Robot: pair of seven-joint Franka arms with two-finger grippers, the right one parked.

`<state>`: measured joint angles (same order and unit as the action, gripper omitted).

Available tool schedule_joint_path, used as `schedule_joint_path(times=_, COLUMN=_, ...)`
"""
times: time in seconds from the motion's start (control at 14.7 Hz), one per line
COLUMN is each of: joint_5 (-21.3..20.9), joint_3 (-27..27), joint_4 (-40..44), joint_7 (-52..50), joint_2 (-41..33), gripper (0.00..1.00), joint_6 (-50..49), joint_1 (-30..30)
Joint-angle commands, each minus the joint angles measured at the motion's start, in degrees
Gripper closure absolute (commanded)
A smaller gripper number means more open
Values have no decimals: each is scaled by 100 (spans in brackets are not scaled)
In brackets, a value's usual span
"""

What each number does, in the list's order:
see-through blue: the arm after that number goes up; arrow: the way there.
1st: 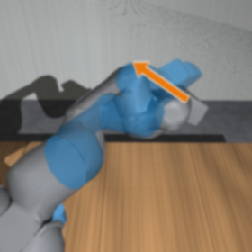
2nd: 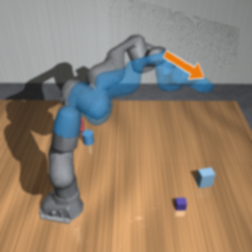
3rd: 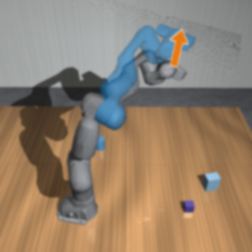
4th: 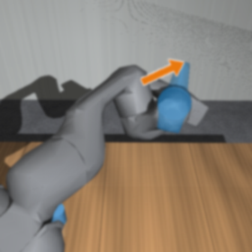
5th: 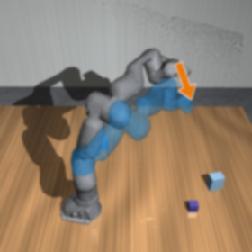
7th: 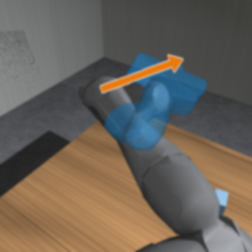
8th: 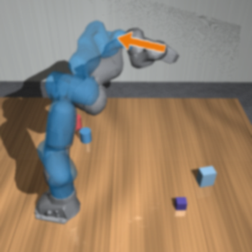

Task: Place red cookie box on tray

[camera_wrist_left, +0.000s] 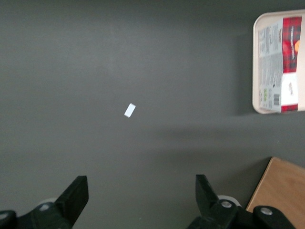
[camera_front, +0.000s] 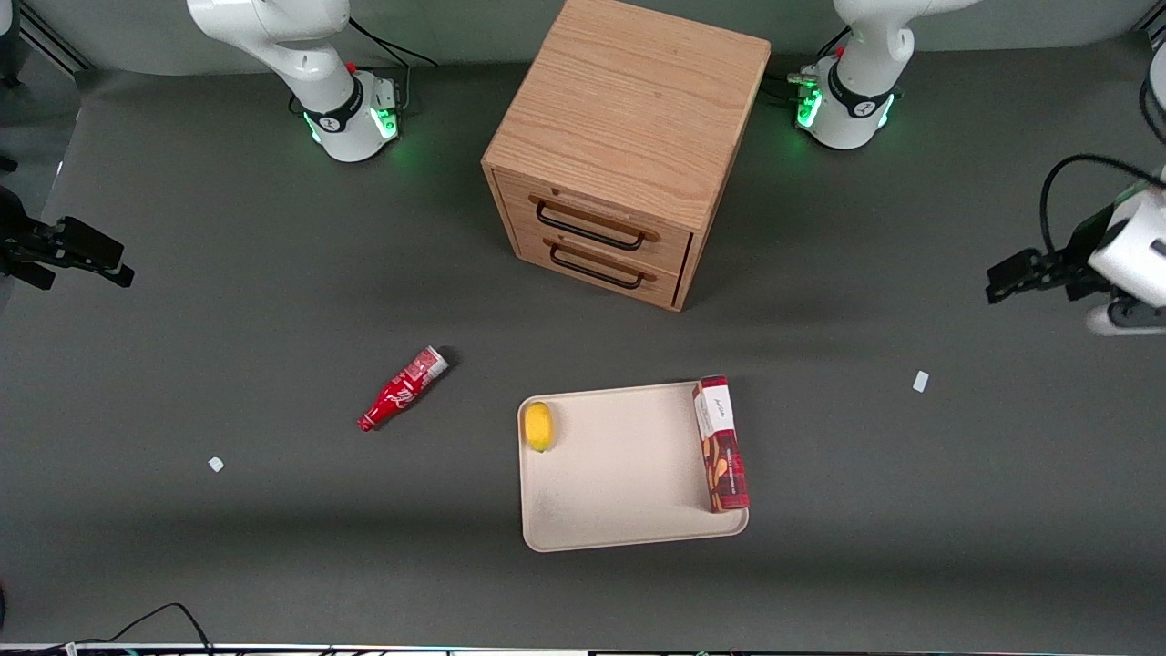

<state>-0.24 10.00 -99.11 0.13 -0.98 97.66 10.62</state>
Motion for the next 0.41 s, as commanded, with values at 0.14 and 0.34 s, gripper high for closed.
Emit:
schedule_joint_path(times=0.14, joint_5=-11, joint_3=-34, joint_4=-443, joint_7=294, joint_2=-780, gripper=0, joint_6=-106, joint_1=63)
schedule_joint_path(times=0.34, joint_5=-3, joint_3=-77, joint_4=-434, joint_7=452, joint_2=-789, gripper=0, joint_6=-133, joint_1=63)
